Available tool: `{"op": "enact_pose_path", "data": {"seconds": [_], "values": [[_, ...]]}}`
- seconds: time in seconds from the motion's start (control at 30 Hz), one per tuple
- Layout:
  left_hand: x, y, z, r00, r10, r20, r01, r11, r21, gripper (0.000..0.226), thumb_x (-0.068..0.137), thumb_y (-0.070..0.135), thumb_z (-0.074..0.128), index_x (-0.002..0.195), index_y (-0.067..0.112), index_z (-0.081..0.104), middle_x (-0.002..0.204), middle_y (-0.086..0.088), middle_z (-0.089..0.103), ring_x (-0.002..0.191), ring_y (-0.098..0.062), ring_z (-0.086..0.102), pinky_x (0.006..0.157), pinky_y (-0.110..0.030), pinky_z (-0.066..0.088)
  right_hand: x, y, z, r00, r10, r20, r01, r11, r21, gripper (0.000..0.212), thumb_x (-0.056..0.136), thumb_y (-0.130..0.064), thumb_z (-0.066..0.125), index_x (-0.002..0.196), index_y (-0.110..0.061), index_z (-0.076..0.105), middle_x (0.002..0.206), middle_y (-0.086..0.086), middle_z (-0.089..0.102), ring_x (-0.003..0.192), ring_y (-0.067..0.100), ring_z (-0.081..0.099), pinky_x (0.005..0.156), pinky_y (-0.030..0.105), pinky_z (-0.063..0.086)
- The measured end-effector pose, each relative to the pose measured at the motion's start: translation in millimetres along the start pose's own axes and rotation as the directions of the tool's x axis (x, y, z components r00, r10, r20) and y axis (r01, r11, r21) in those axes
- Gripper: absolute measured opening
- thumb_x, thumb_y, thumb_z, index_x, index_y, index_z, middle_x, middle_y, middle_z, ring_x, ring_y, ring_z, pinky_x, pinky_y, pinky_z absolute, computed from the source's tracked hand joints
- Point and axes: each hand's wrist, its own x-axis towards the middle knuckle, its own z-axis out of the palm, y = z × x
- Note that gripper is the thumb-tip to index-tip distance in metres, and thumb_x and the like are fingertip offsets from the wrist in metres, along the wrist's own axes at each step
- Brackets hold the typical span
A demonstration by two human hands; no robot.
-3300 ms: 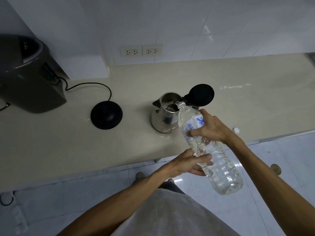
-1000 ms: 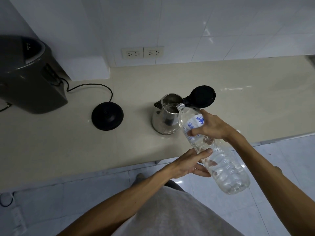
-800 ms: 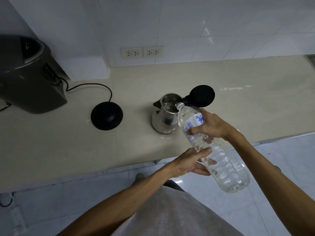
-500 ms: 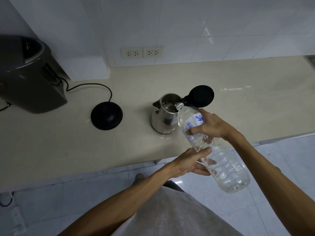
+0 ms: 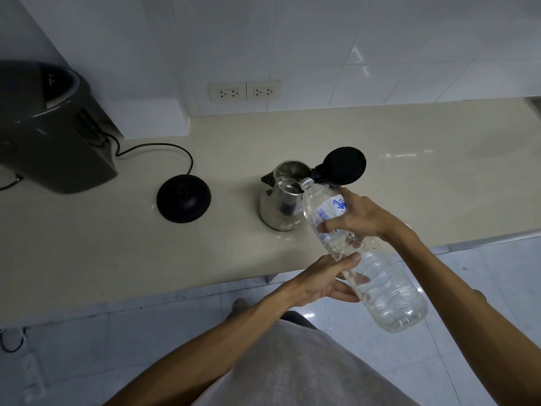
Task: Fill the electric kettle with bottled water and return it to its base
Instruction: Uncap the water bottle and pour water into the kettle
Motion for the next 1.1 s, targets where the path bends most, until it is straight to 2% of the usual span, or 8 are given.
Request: {"op": "enact_pose_path", "data": {"seconds": [0.17, 0.4, 0.5, 0.63, 0.73, 0.83, 0.93, 1.1], "values": [[2, -4, -5, 1.000, 0.008, -0.027, -0.007, 0.999, 0.035, 0.054, 0.102, 0.055, 0.064, 0.146, 0.026, 0.055, 0.129, -0.007, 0.077, 0.124, -0.036, 0.072, 0.103, -0.050, 0.060, -1, 1, 4, 1.000, -0.002, -0.003, 0.002, 0.999, 0.038, 0.090, 0.066, -0.045, 0.089, 0.141, -0.027, 0.041, 0.097, 0.006, 0.069, 0.077, 0.025, 0.071, 0.060, 0.044, 0.065], [5, 3, -12, 0.990, 0.061, -0.125, -0.045, 0.991, 0.126, 0.063, 0.093, 0.058, 0.072, 0.142, 0.020, 0.060, 0.130, -0.008, 0.077, 0.113, -0.028, 0.078, 0.091, -0.042, 0.066, 3, 3, 10, 0.991, -0.083, -0.110, 0.088, 0.995, 0.048, 0.104, 0.055, -0.063, 0.081, 0.142, -0.029, 0.037, 0.094, -0.001, 0.071, 0.073, 0.016, 0.070, 0.058, 0.032, 0.059], [5, 11, -14, 0.979, 0.098, -0.180, -0.066, 0.982, 0.178, 0.061, 0.086, 0.061, 0.077, 0.133, 0.024, 0.065, 0.121, -0.003, 0.080, 0.109, -0.024, 0.079, 0.087, -0.041, 0.067, 4, 4, 11, 0.975, -0.132, -0.178, 0.146, 0.987, 0.067, 0.108, 0.052, -0.070, 0.078, 0.143, -0.029, 0.035, 0.095, -0.004, 0.071, 0.076, 0.012, 0.069, 0.065, 0.035, 0.060], [10, 21, -11, 0.958, 0.161, -0.238, -0.092, 0.957, 0.277, 0.078, 0.076, 0.062, 0.082, 0.141, 0.024, 0.061, 0.127, 0.001, 0.077, 0.117, -0.019, 0.075, 0.092, -0.046, 0.066, 0, 15, 10, 0.927, -0.239, -0.288, 0.272, 0.959, 0.082, 0.106, 0.057, -0.073, 0.077, 0.143, -0.030, 0.032, 0.095, -0.015, 0.066, 0.077, 0.003, 0.067, 0.060, 0.015, 0.052], [21, 24, -2, 0.947, 0.193, -0.258, -0.097, 0.934, 0.344, 0.084, 0.073, 0.060, 0.086, 0.145, 0.029, 0.056, 0.137, 0.001, 0.071, 0.128, -0.022, 0.068, 0.098, -0.051, 0.063, -9, 34, 5, 0.887, -0.285, -0.362, 0.363, 0.916, 0.168, 0.101, 0.061, -0.069, 0.082, 0.142, -0.038, 0.030, 0.099, -0.021, 0.064, 0.083, -0.004, 0.069, 0.060, 0.010, 0.054], [40, 27, 10, 0.934, 0.240, -0.263, -0.105, 0.892, 0.440, 0.078, 0.076, 0.055, 0.088, 0.145, 0.036, 0.056, 0.136, 0.005, 0.071, 0.127, -0.018, 0.068, 0.096, -0.050, 0.064, -17, 60, -3, 0.867, -0.281, -0.412, 0.399, 0.886, 0.235, 0.104, 0.060, -0.062, 0.088, 0.144, -0.043, 0.028, 0.100, -0.017, 0.069, 0.086, -0.004, 0.071, 0.065, 0.010, 0.055], [64, 27, 23, 0.927, 0.279, -0.249, -0.103, 0.830, 0.548, 0.070, 0.075, 0.059, 0.087, 0.138, 0.041, 0.060, 0.123, 0.011, 0.076, 0.117, -0.009, 0.071, 0.094, -0.044, 0.065, -24, 89, -16, 0.864, -0.251, -0.436, 0.399, 0.870, 0.290, 0.107, 0.057, -0.067, 0.089, 0.142, -0.054, 0.025, 0.107, -0.016, 0.070, 0.091, 0.003, 0.073, 0.073, 0.014, 0.059], [111, 35, 44, 0.909, 0.344, -0.236, -0.079, 0.699, 0.711, 0.077, 0.071, 0.066, 0.085, 0.138, 0.041, 0.059, 0.127, 0.012, 0.074, 0.120, -0.010, 0.069, 0.104, -0.044, 0.059, -25, 139, -43, 0.874, -0.237, -0.425, 0.414, 0.822, 0.392, 0.125, 0.051, -0.072, 0.089, 0.152, -0.036, 0.025, 0.125, -0.036, 0.057, 0.113, -0.002, 0.066, 0.089, 0.015, 0.056]]}}
